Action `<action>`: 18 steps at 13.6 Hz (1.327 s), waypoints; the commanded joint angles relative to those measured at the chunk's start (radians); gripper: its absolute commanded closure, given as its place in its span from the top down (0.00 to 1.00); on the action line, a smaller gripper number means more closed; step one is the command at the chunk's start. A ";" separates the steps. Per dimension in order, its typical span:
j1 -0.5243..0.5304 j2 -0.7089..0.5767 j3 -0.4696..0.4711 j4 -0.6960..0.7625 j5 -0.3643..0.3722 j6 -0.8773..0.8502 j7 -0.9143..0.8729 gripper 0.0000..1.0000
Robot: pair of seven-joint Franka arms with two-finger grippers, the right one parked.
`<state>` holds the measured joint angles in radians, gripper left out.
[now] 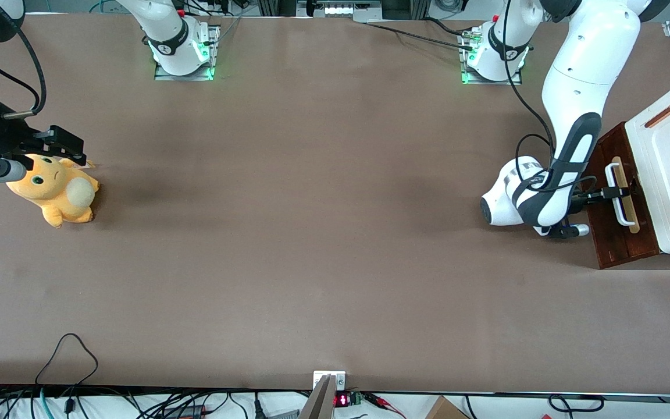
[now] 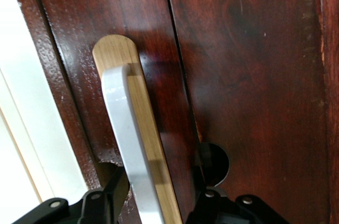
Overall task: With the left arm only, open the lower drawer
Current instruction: 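Close the left gripper around the white drawer handle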
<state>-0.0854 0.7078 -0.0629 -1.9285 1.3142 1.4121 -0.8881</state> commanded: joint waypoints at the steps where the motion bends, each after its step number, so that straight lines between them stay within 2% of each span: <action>1: 0.001 0.009 -0.002 -0.003 0.020 -0.004 -0.012 0.46; 8: 0.004 0.006 -0.002 -0.004 0.016 -0.013 -0.023 0.33; 18: 0.013 0.002 -0.002 -0.004 0.013 -0.013 -0.020 0.23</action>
<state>-0.0857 0.7120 -0.0624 -1.9241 1.3164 1.3848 -0.8978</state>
